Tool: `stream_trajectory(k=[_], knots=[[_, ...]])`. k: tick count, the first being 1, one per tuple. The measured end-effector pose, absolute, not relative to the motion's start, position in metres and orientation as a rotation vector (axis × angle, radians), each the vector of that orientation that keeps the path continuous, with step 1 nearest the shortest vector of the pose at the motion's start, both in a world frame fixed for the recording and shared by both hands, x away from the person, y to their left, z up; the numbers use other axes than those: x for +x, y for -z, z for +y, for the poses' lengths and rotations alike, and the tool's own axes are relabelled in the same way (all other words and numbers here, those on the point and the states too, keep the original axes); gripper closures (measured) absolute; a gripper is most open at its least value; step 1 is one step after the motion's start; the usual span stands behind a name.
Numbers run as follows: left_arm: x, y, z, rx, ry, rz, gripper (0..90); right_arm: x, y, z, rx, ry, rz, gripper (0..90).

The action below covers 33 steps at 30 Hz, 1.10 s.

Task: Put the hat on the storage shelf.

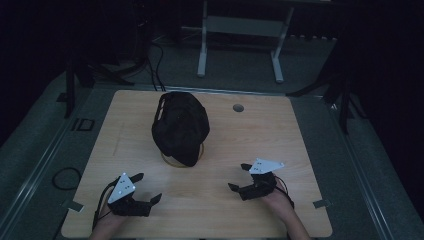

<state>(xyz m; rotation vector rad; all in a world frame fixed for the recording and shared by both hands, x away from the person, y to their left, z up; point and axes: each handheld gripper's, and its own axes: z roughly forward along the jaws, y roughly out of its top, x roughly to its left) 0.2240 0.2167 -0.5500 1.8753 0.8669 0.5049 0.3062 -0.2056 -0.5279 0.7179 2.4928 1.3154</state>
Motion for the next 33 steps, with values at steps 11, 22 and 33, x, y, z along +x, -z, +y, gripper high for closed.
stream_trajectory(k=[11, 22, 33], knots=[[0.224, 0.55, 0.218, 1.875, -0.502, 0.873, 5.0, 0.292, 0.541, -0.225, 0.738, -1.267, 2.504, 12.8], [0.224, 0.55, 0.22, 1.879, -0.515, 0.873, 4.9, 0.284, 0.545, -0.24, 0.743, -1.236, 2.476, 12.8], [0.223, 0.551, 0.219, 1.895, -0.523, 0.868, 4.9, 0.282, 0.549, -0.256, 0.772, -1.239, 2.437, 12.8]])
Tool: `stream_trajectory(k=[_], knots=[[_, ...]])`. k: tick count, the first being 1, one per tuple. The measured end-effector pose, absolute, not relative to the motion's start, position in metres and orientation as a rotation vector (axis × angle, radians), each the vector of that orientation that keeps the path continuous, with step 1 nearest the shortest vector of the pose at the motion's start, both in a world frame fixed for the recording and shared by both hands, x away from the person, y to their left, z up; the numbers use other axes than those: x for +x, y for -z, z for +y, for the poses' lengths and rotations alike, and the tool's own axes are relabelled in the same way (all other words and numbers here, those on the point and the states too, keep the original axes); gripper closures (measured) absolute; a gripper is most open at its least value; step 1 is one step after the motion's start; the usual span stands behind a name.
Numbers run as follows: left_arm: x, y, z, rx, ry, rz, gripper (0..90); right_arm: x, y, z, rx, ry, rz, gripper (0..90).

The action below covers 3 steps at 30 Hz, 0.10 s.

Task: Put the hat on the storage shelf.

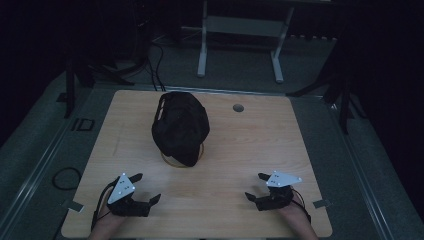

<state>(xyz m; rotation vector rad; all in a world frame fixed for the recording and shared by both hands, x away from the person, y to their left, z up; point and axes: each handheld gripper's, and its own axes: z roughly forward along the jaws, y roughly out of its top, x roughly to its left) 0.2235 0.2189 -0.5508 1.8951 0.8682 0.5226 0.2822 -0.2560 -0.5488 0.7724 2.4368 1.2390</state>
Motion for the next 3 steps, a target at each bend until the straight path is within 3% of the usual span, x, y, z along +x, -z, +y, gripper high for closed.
stream_trajectory(k=[3], knots=[[0.2236, 0.5511, 0.219, 1.892, -0.521, 0.872, 4.9, 0.283, 0.5492, -0.2559, 0.769, -1.233, 2.441, 12.9]])
